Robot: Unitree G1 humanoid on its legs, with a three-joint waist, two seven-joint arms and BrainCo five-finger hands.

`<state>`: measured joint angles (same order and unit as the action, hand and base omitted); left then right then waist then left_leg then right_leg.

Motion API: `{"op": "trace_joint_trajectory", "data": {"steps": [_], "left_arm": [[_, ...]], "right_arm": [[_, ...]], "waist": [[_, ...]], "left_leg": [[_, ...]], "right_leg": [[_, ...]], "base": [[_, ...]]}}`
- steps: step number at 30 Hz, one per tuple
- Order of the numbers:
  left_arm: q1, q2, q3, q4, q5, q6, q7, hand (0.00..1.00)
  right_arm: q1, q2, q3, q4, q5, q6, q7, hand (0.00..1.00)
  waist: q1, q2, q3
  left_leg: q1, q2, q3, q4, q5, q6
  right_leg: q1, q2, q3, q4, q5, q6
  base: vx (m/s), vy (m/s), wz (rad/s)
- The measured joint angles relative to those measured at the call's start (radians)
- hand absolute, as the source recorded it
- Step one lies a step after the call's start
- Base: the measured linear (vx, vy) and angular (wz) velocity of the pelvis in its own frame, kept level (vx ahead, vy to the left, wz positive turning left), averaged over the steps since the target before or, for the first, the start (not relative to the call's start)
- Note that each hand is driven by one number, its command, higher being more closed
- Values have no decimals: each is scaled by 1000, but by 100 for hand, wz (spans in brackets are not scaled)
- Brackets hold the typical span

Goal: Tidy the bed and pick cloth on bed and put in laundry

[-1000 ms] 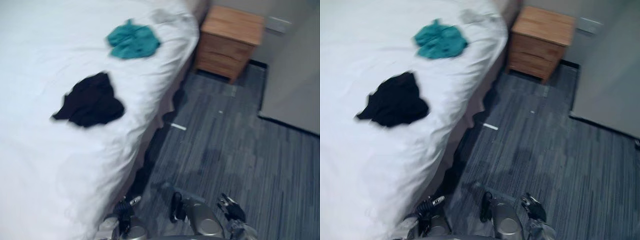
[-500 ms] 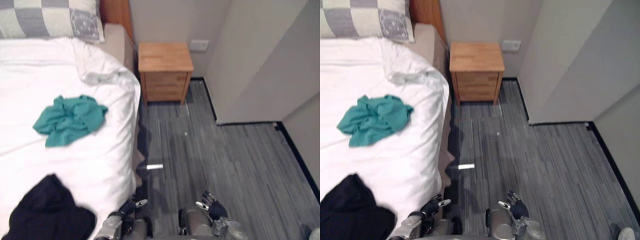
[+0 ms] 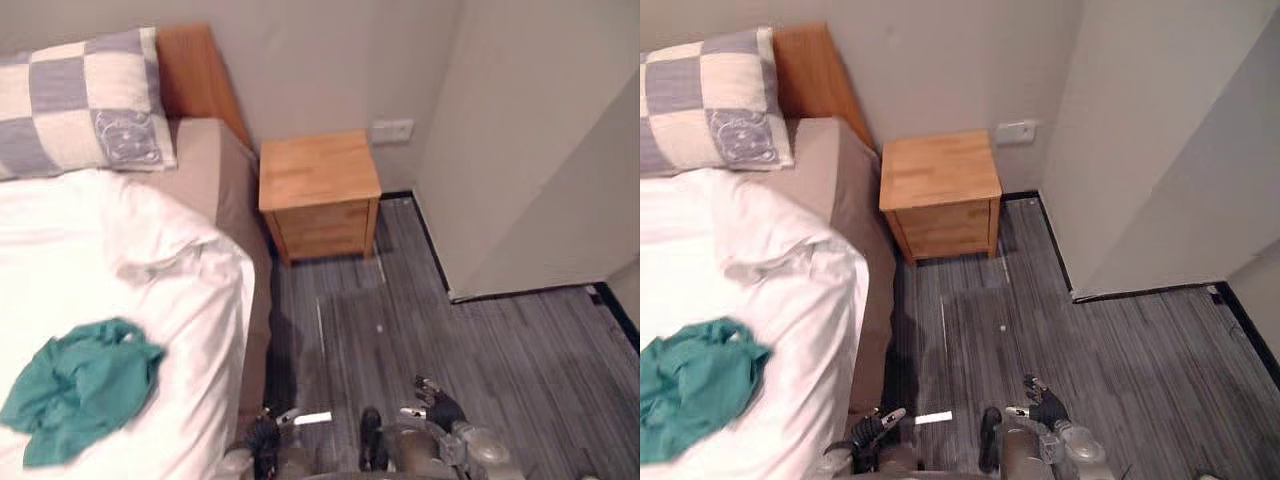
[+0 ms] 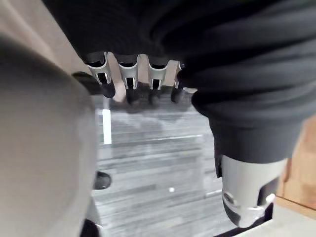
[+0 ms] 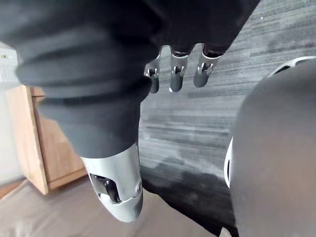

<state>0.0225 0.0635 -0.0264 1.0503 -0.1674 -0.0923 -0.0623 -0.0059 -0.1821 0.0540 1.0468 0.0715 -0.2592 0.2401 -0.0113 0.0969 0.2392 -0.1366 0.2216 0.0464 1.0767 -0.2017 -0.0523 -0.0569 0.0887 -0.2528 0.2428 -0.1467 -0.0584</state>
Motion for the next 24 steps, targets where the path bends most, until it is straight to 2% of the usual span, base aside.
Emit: {"op": "trace_joint_trajectory", "data": {"steps": [1,2,3,4,5,6,7,8,9,10,11,12,13,14,15,16,17,18,19,20,21,22,23,24], "left_arm": [[0,3,1,-5,-4,-12,-1,0],[1,11,1,-13,-23,-31,-1,0],[1,12,0,-23,-38,-47,-2,0],[1,10,-1,-28,-46,-52,-1,0],[1,10,-2,-29,-57,-61,0,0],[0,11,-3,-29,-57,-67,1,0],[0,12,-3,-28,-57,-67,2,0],[0,11,-3,-28,-57,-63,3,0],[-1,23,-1,-31,-56,-47,7,0],[-2,25,0,-33,-56,-35,17,0],[-1,25,5,-38,-55,-27,25,0],[-2,29,14,-38,-55,-17,29,0],[-1,31,18,-36,-54,-8,32,0],[4,35,19,-24,-55,-1,46,0],[13,44,19,-24,-56,-2,44,0],[18,47,19,-28,-57,-3,44,0],[14,54,19,-29,-59,-4,41,0],[15,67,18,-33,-61,-6,38,0],[13,75,17,-33,-68,-5,37,0],[10,97,16,-27,-83,0,34,0],[21,120,17,-24,-98,9,34,0],[30,138,18,-25,-103,16,34,0],[46,121,33,-21,-118,31,39,0],[68,107,38,-30,-117,29,39,0]], "right_arm": [[-1,8,-5,-1,-11,-1,0,0],[7,13,-5,-2,-37,-5,2,0],[12,13,-5,-5,-58,-7,3,0],[15,15,-5,-9,-70,-7,3,0],[23,18,-7,-17,-79,-6,3,0],[33,20,-10,-23,-80,-3,1,0],[36,29,-18,-27,-79,-1,-2,0],[37,37,-22,-32,-79,2,-5,0],[34,49,-23,-37,-80,4,-15,0],[25,45,-24,-41,-80,5,-22,0],[14,35,-25,-38,-80,7,-24,0],[-8,26,-25,-37,-75,7,-29,0],[-12,23,-26,-37,-69,7,-37,0],[-4,22,-24,-38,-49,1,-62,0],[10,25,-21,-54,-40,-11,-89,0],[15,25,-19,-72,-38,-20,-103,0],[32,25,-18,-156,-25,-38,-152,0],[59,27,-18,-262,-28,-48,-201,0],[76,30,-18,-324,-39,-56,-228,0],[96,41,-21,-444,-56,-72,-269,0],[111,49,-16,-527,-82,-72,-286,0],[123,55,-8,-580,-100,-73,-288,0],[85,5,12,-666,-127,-62,-281,0],[59,-46,38,-756,-121,-48,-270,0]], "waist": [[5,-10,4],[16,-26,4],[33,-36,4],[39,-38,3],[40,-38,3],[40,-41,2],[40,-48,-2],[41,-60,-9],[46,-88,-29],[52,-99,-34],[55,-104,-32],[50,-111,-27],[48,-114,-21],[46,-109,-10],[33,-94,-2],[27,-88,-1],[21,-80,-3],[8,-87,-15],[-5,-98,-21],[-24,-136,-23],[-23,-176,-29],[-20,-201,-32],[-7,-144,-27],[7,-109,-47]], "left_leg": [[-17,-15,23,-60,-22,2],[-33,-44,76,-222,-42,-7],[-54,-67,161,-390,-37,-11],[-67,-71,240,-487,-24,-14],[-77,-74,388,-592,18,1],[-72,-83,547,-663,55,67],[-59,-93,620,-695,49,140],[-54,-112,652,-718,31,233],[-44,-153,630,-731,26,256],[-29,-177,596,-748,14,275],[-14,-192,539,-772,12,266],[19,-214,477,-782,2,242],[46,-224,443,-784,-7,231],[129,-226,353,-794,-22,212],[190,-212,263,-805,-20,205],[204,-198,219,-805,-19,199],[210,-161,108,-806,-17,168],[183,-150,20,-807,-19,145],[164,-148,-29,-802,-27,125],[130,-156,-130,-772,-57,69],[115,-178,-183,-733,-83,28],[110,-192,-211,-710,-102,3],[97,-136,-264,-670,-122,-34],[84,-99,-259,-678,-120,-36]], "right_leg": [[47,-6,0,-33,4,-7],[108,-19,-4,-85,4,-6],[159,-30,-24,-133,-1,-2],[186,-32,-42,-161,-6,2],[227,-32,-99,-185,-22,10],[271,-29,-166,-198,-48,27],[300,-27,-208,-193,-69,45],[317,-27,-247,-175,-88,74],[299,-66,-285,-86,-127,112],[252,-102,-308,68,-148,147],[164,-167,-300,322,-139,151],[54,-248,-259,613,-123,116],[28,-272,-233,700,-132,103],[14,-298,-195,750,-151,89],[9,-286,-161,666,-168,96],[-2,-269,-132,602,-168,97],[-46,-207,-4,420,-163,107],[-94,-171,144,268,-130,144],[-114,-161,236,190,-110,171],[-132,-155,417,51,-54,224],[-123,-162,499,-34,27,269],[-114,-170,520,-60,119,262],[-104,-118,468,-4,137,220],[-99,-94,438,-30,122,193]], "base": [[462,-123,6],[436,-105,4],[431,-88,11],[455,-66,32],[582,-53,77],[487,-43,102],[509,-40,117],[426,-42,132],[655,-38,140],[648,-34,140],[533,-15,138],[526,-63,129],[555,-119,177],[702,-215,206],[480,-170,215],[539,-315,229],[458,-364,227],[538,-447,238],[400,-396,247],[389,-451,223],[391,-484,205],[361,-603,150],[249,-455,104],[237,-476,87]]}}
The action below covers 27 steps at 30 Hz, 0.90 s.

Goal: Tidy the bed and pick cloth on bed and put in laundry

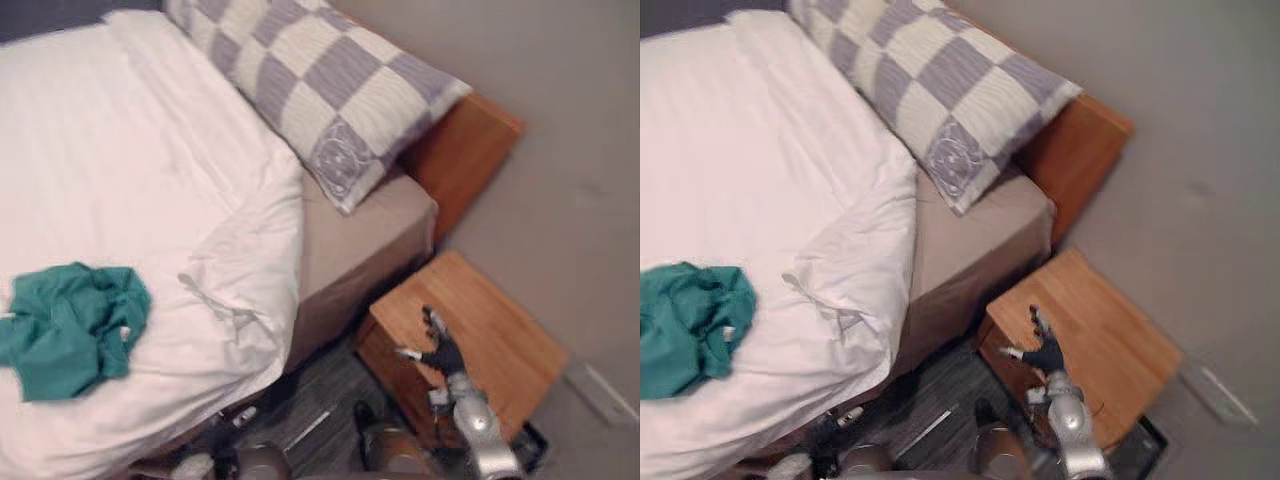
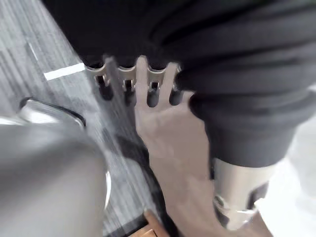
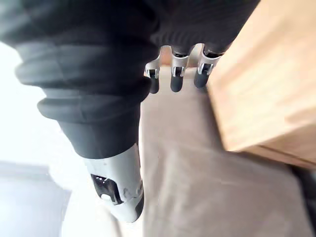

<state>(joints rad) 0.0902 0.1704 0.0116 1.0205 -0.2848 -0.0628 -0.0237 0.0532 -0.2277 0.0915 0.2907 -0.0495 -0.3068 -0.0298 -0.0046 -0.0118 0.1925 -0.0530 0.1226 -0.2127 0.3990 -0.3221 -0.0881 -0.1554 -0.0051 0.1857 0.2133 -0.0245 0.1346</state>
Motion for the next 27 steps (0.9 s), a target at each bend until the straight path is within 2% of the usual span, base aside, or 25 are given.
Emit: {"op": "trace_joint_trajectory", "data": {"steps": [1,2,4,6,7,9,11,14,16,19,21,23,24,25,27], "left_arm": [[4,-8,5,1,0,1,-2,0],[8,-14,11,2,0,4,-9,0],[16,-17,37,3,26,9,-41,0],[22,-16,38,1,47,7,-43,0],[20,-16,39,1,66,9,-43,0],[22,-14,38,0,104,11,-43,0],[67,-5,38,0,133,18,-44,0],[88,-3,38,-1,140,22,-59,0],[80,-1,37,-18,139,27,-64,0],[-3,4,37,-70,137,28,-85,0],[-81,2,19,-88,106,14,-88,0],[-114,-1,11,-96,85,9,-88,0],[-127,0,-14,-106,69,6,-87,0],[-142,-4,-28,-107,56,1,-88,0],[-169,-7,-56,-107,33,-7,-87,0]], "right_arm": [[-38,-31,7,-44,1,9,18,0],[-75,-53,5,-77,5,20,35,0],[-152,-118,-34,-182,61,101,82,0],[-182,-136,-55,-216,81,134,99,0],[-207,-151,-65,-229,81,149,98,0],[-246,-162,-77,-227,78,180,92,0],[-317,-159,-26,-225,64,201,96,0],[-454,-159,14,-127,38,221,95,0],[-554,-160,37,-65,29,237,93,0],[-761,-177,42,54,-2,246,70,0],[-895,-197,43,159,-16,261,49,0],[-949,-197,46,222,-32,286,46,0],[-972,-199,55,285,-43,298,38,0],[-990,-212,74,338,-46,312,25,100],[-1017,-238,74,396,-59,314,5,100]], "waist": [[7,23,1],[8,29,0],[12,19,-2],[11,0,-10],[11,1,-14],[20,5,-17],[50,-18,-23],[53,-23,-22],[56,-13,2],[69,10,102],[78,35,185],[82,49,230],[94,54,238],[103,60,242],[102,74,249]], "left_leg": [[-1,22,4,-11,13,-19],[-1,37,30,-30,45,-30],[28,55,155,-113,164,-6],[35,60,259,-154,199,24],[31,73,352,-155,197,28],[39,81,450,-193,213,15],[41,47,424,-267,277,5],[26,0,381,-359,331,26],[-4,-11,371,-367,347,32],[-110,-18,342,-356,386,41],[-185,-22,311,-354,445,45],[-213,-28,293,-353,461,40],[-244,-33,288,-351,466,38],[-271,-38,282,-345,467,38],[-309,-55,265,-342,479,39]], "right_leg": [[10,12,-29,-9,3,-6],[18,12,-52,-9,1,-23],[101,-30,-192,-26,-20,-66],[136,-55,-279,-50,-29,-80],[155,-62,-336,-67,-30,-82],[182,-72,-417,-77,-34,-80],[187,-102,-464,-78,-39,-71],[173,-131,-501,-81,-38,-64],[146,-140,-509,-72,-38,-67],[39,-146,-514,-29,-34,-74],[-35,-151,-533,3,-23,-85],[-67,-156,-542,33,-23,-83],[-107,-163,-541,64,-32,-88],[-144,-174,-542,101,-50,-87],[-200,-202,-546,170,-81,-87]], "base": [[127,-250,52],[127,-322,92],[88,-338,168],[30,-219,162],[-15,-141,152],[-80,-48,136],[-127,31,96],[-101,78,55],[-82,65,33],[-150,67,38],[-121,25,44],[-72,-1,34],[-36,-3,24],[-26,-7,21],[1,-28,32]]}}
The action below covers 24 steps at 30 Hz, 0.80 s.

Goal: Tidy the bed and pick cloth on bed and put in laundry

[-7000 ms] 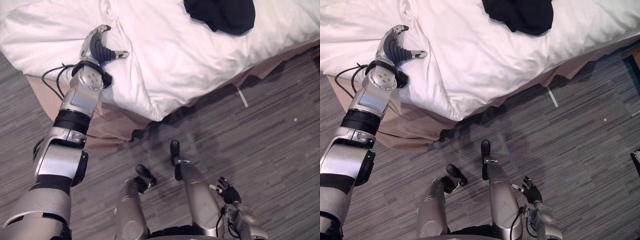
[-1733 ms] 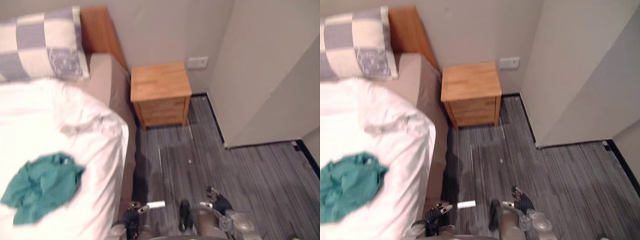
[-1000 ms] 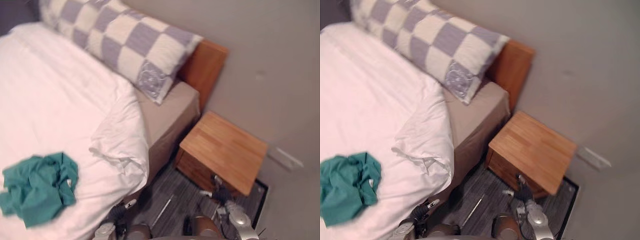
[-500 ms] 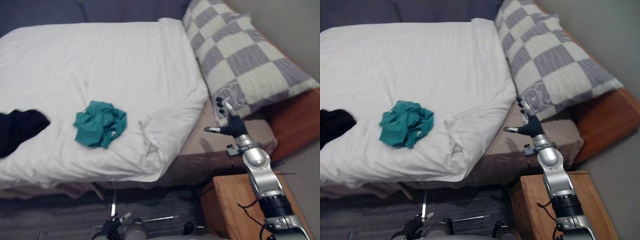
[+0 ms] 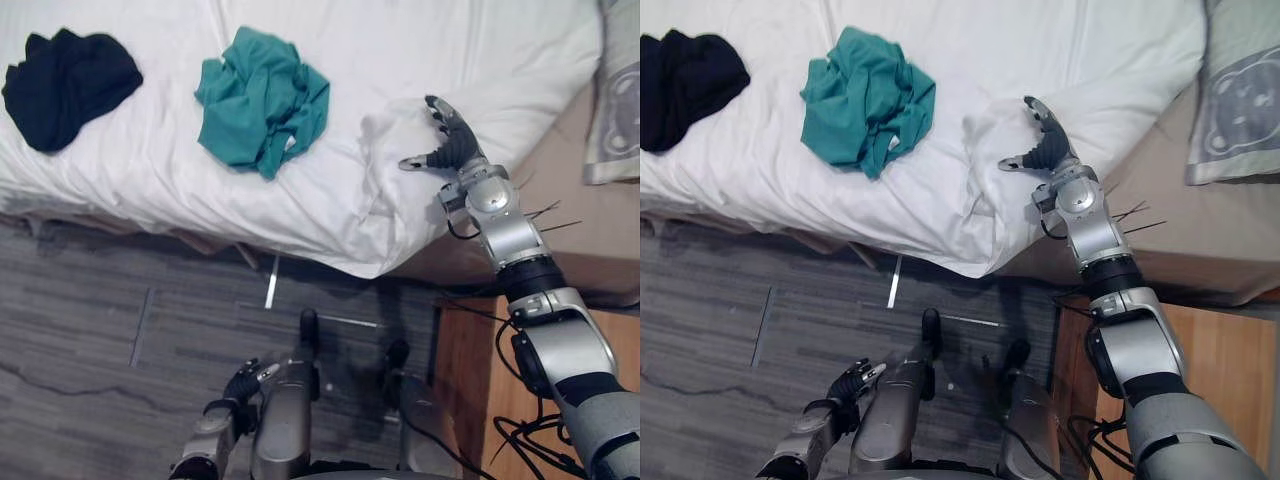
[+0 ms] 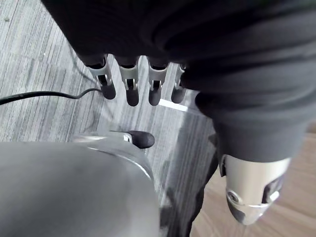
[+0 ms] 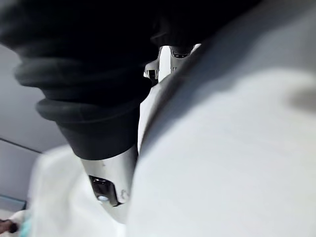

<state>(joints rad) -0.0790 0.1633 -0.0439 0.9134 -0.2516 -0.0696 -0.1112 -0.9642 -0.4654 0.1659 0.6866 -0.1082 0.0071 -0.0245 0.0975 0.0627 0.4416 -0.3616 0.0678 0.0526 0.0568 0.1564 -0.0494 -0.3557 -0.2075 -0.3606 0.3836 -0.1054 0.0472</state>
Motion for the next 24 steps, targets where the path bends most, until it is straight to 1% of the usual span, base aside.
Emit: {"op": "trace_joint_trajectory", "data": {"steps": [1,3,6,7,8,10,13,14,15,16,17,18,19,20,21,23,24], "left_arm": [[-14,-4,-14,0,-17,-6,0,0],[-31,-5,-37,-1,-32,-7,-1,0],[-39,-11,-41,0,-35,-7,-1,0],[-39,-12,-43,2,-35,-7,-5,0],[-39,-12,-43,2,-35,-8,-12,0],[-38,-12,-44,6,-36,-21,-28,0],[-26,-11,-45,6,-35,-31,-54,0],[-16,-8,-42,-1,-35,-32,-62,0],[-9,-7,-36,-1,-35,-28,-62,0],[-4,-7,-32,-1,-35,-26,-62,0],[6,-3,-30,-1,-34,-24,-61,0],[25,3,-28,0,-30,-15,-60,0],[31,3,-28,0,-29,-9,-59,0],[46,-1,-29,0,-23,-2,-59,0],[63,-3,-29,-1,-13,-1,-56,0],[89,-3,-28,1,-9,4,-53,0],[105,-6,-29,2,3,10,-40,0]], "right_arm": [[-21,-20,1,10,-6,-2,-1,100],[-50,-43,4,39,-36,-6,4,100],[-51,-62,22,45,-99,-6,3,100],[-49,-64,35,48,-98,-6,-4,100],[-49,-65,39,53,-98,-6,-11,100],[-37,-65,33,58,-94,-7,-27,100],[99,-62,-27,12,-26,-25,-40,100],[195,-59,-71,-42,2,-30,-40,100],[269,-41,-112,-86,21,-32,-39,0],[309,-26,-133,-109,24,-36,-40,0],[367,3,-166,-137,28,-41,-43,0],[470,59,-212,-172,51,-46,-51,0],[515,78,-232,-180,59,-48,-56,0],[628,121,-286,-192,77,-48,-67,0],[712,151,-325,-192,100,-57,-78,0],[786,187,-365,-196,130,-76,-83,0],[816,210,-387,-196,148,-77,-82,0]], "waist": [[-1,9,4],[-3,17,9],[-11,20,10],[-15,20,10],[-15,20,10],[-25,20,10],[-29,20,10],[-30,18,9],[-34,12,5],[-40,7,-1],[-57,-6,-11],[-82,-36,-36],[-90,-46,-46],[-101,-70,-77],[-109,-86,-108],[-116,-102,-157],[-122,-106,-201]], "left_leg": [[-18,-12,-3,5,2,1],[-35,-31,-8,19,1,1],[-35,-52,-16,29,0,1],[-30,-52,-20,30,0,1],[-27,-52,-20,29,0,1],[-16,-49,-22,26,1,1],[74,-32,-19,-20,3,-1],[120,-23,-9,-43,3,-1],[145,-14,6,-56,3,-2],[154,-10,13,-61,2,-2],[167,-5,25,-72,2,-2],[194,0,46,-96,2,-2],[207,0,53,-102,2,-2],[248,-1,73,-123,2,-3],[283,-1,90,-137,-4,-11],[323,-1,108,-149,-17,-21],[352,1,128,-150,-31,-21]], "right_leg": [[-33,-21,2,46,-20,0],[-70,-52,8,111,-54,4],[-88,-89,8,180,-100,7],[-86,-94,7,194,-111,5],[-85,-93,6,196,-112,4],[-73,-90,3,195,-113,2],[17,-67,0,139,-103,8],[65,-49,4,97,-87,12],[95,-32,10,53,-69,16],[108,-22,14,30,-58,17],[123,-11,18,0,-44,20],[145,4,32,-42,-23,25],[160,8,35,-60,-16,27],[203,18,43,-105,-2,34],[240,24,50,-133,2,39],[275,31,66,-163,5,43],[305,38,77,-185,6,44]], "base": [[2,-22,32],[-16,-36,24],[-29,-75,20],[-38,-93,14],[-33,-98,6],[-18,-78,-2],[21,-88,-14],[72,-43,-33],[63,-21,-39],[66,-3,-36],[103,3,-41],[135,5,-37],[161,10,-43],[140,18,-31],[140,18,-35],[134,8,-34],[140,-5,-34]]}}
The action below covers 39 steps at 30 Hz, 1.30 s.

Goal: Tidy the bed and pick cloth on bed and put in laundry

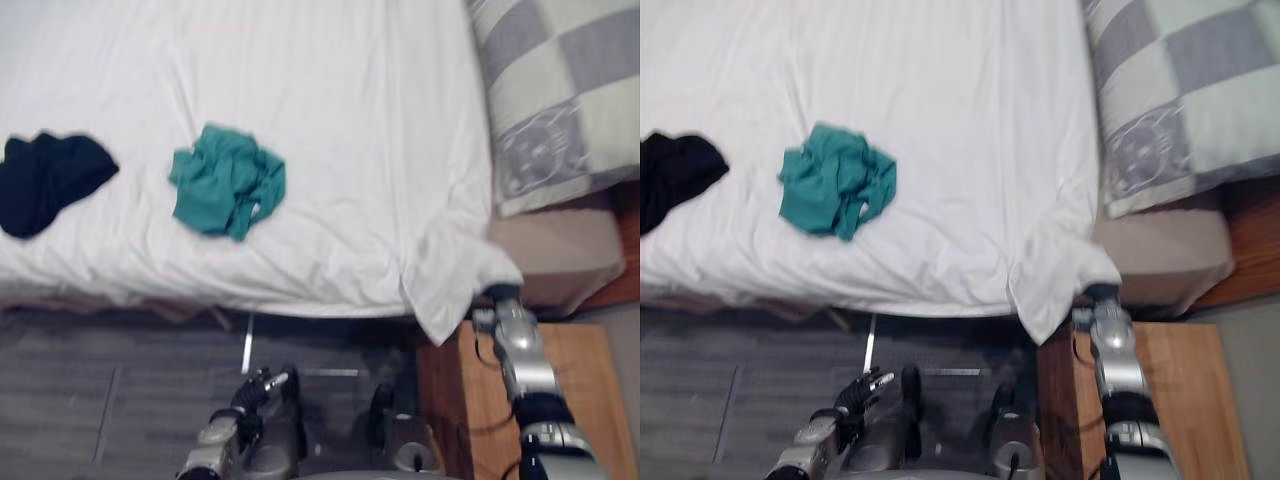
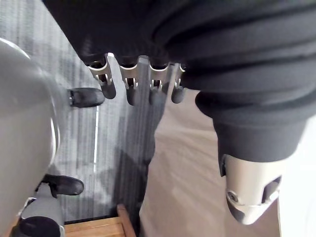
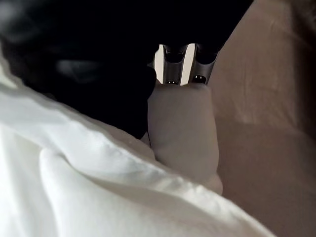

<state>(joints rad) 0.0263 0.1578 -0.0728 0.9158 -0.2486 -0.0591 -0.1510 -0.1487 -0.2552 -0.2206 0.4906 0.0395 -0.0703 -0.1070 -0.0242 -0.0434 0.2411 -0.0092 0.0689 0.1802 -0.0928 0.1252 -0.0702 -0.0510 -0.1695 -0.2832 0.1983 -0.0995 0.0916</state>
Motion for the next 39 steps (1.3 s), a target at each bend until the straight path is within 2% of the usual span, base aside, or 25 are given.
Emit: {"op": "trace_joint_trajectory", "data": {"steps": [2,4,6,8,10,11,13,15,16,18,20,21,24,25,27,29,31,32,33,36,39], "left_arm": [[5,-3,1,9,11,6,4,0],[8,-10,2,30,27,12,5,0],[18,-12,4,41,35,19,3,0],[24,-10,6,48,50,29,2,0],[36,-11,7,61,56,40,-1,0],[41,-11,10,62,57,46,-2,0],[47,-11,35,63,57,52,-2,0],[68,-1,45,64,57,54,-3,0],[72,1,45,64,57,54,-4,0],[80,2,45,64,52,54,-6,0],[84,2,45,64,51,54,-12,0],[88,2,46,63,45,53,-20,0],[88,2,46,63,46,54,-21,0],[87,2,45,62,45,53,-21,0],[84,-2,45,44,45,53,-21,0],[79,-3,45,32,41,53,-21,0],[36,0,44,20,16,53,-21,0],[0,-1,44,17,-2,52,-22,0],[-33,-5,43,15,-33,47,-22,0],[-60,-10,32,15,-78,20,-20,0],[-77,-11,32,18,-100,4,-14,0]], "right_arm": [[11,27,-11,24,3,3,-1,0],[27,58,-26,69,30,6,-4,0],[28,71,-66,84,28,14,-8,0],[28,73,-99,97,26,31,-20,0],[30,71,-146,107,3,59,-48,0],[39,67,-194,114,-24,93,-90,0],[67,46,-260,112,-55,121,-138,0],[86,-14,-334,102,-72,139,-191,0],[89,-36,-341,88,-72,141,-199,100],[95,-119,-344,-25,-72,136,-202,100],[93,-162,-322,-102,-83,130,-191,100],[66,-195,-273,-153,-97,127,-172,100],[-37,-212,-152,-165,-130,124,-133,100],[-85,-212,-84,-163,-129,136,-109,100],[-181,-211,23,-138,-120,160,-82,100],[-304,-214,67,-56,-82,166,-83,100],[-484,-233,76,47,-27,167,-91,100],[-590,-253,76,107,3,167,-100,100],[-690,-265,76,168,35,166,-112,100],[-705,-265,85,251,90,164,-131,100],[-614,-263,98,281,125,154,-144,100]], "waist": [[2,1,-28],[1,17,-50],[1,27,-60],[1,26,-61],[0,25,-62],[-1,24,-63],[-2,22,-64],[-27,16,-69],[-30,15,-70],[-45,14,-74],[-46,13,-81],[-45,10,-85],[-41,7,-90],[-36,8,-93],[-3,15,-95],[11,22,-83],[25,37,-15],[43,52,48],[50,84,115],[64,120,172],[65,119,193]], "left_leg": [[30,3,17,-1,-9,0],[62,9,30,-4,-24,3],[74,15,45,-7,-31,-2],[87,20,60,-10,-33,-5],[99,23,83,-10,-33,-5],[106,24,98,-10,-33,-5],[113,27,108,-11,-35,-9],[120,29,118,-11,-35,-9],[123,30,122,-11,-35,-9],[123,33,123,-12,-36,-9],[125,36,123,-12,-36,-9],[121,39,119,-12,-36,-9],[111,40,107,-12,-35,-8],[104,39,93,-12,-35,-8],[58,32,68,-11,-32,-3],[4,32,46,-3,-21,11],[-89,26,17,70,-10,21],[-150,26,6,144,-21,35],[-210,32,-14,211,-38,43],[-289,15,-23,266,-49,58],[-354,-6,-17,328,-80,65]], "right_leg": [[31,6,9,-21,0,0],[69,16,10,-45,0,0],[87,23,15,-57,3,-1],[101,30,19,-69,5,-3],[119,36,23,-85,9,-7],[127,39,30,-92,11,-10],[133,44,38,-98,13,-11],[133,46,48,-98,14,-12],[132,46,54,-98,15,-12],[132,49,63,-98,16,-11],[127,52,62,-98,17,-11],[123,55,58,-98,20,-12],[115,56,46,-100,27,-13],[115,55,37,-108,29,-9],[101,51,10,-121,35,-11],[57,43,-4,-97,38,-16],[-18,24,-26,-37,44,-19],[-57,13,-30,1,42,-21],[-88,5,-43,35,37,-20],[-189,-37,-38,155,-8,-17],[-282,-84,-15,280,-65,-9]], "base": [[81,-10,-22],[57,-13,-9],[66,-16,-11],[55,-20,-12],[48,-13,-9],[43,-10,-10],[35,-10,-13],[15,-11,-18],[-6,-7,-22],[-67,-6,-14],[-52,-2,0],[-36,1,3],[-83,7,5],[-84,20,20],[-91,35,42],[-75,43,55],[-75,52,47],[-170,58,42],[-198,61,37],[-122,37,20],[-40,-10,11]]}}
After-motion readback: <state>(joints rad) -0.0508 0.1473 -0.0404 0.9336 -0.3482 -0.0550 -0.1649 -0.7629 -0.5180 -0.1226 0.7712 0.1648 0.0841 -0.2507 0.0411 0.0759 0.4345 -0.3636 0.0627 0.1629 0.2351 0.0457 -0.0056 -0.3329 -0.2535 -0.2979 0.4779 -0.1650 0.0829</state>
